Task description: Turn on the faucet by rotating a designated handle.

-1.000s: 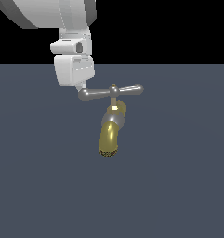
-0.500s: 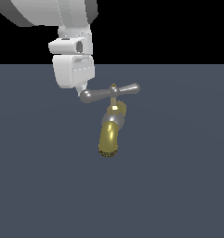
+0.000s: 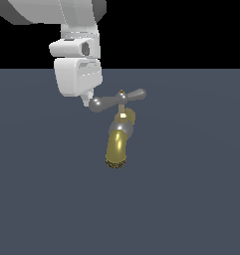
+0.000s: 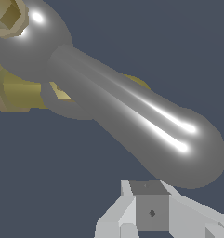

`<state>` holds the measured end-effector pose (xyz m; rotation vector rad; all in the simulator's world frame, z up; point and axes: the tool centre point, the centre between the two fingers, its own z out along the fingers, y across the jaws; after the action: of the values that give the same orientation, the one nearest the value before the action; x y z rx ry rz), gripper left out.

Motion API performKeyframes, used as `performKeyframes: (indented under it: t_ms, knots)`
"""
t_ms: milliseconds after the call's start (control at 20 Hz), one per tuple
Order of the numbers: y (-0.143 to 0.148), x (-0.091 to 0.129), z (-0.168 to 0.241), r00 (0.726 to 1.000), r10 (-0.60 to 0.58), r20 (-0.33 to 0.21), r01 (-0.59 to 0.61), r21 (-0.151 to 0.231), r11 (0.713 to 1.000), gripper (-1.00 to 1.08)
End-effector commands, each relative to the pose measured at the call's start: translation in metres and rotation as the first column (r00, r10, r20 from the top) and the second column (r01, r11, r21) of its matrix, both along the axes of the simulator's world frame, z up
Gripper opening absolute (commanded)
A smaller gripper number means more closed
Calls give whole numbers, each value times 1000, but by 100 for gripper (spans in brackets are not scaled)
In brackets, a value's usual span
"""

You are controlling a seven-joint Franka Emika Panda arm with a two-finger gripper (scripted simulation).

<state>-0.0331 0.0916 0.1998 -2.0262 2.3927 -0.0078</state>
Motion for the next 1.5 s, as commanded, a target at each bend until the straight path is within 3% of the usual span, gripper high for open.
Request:
performKeyframes:
  t_ms: [0, 850, 950, 1450]
  knots:
    - [-11, -7, -1, 1000, -14, -5, 14, -2, 1000, -100]
    - [-26, -42, 0, 1000, -10, -8, 10, 0, 1000, -100]
    - [-16, -40, 0, 1000, 9, -5, -9, 0, 1000, -100]
    - [-65, -54, 0, 1000, 0, -7, 0, 0, 1000, -100]
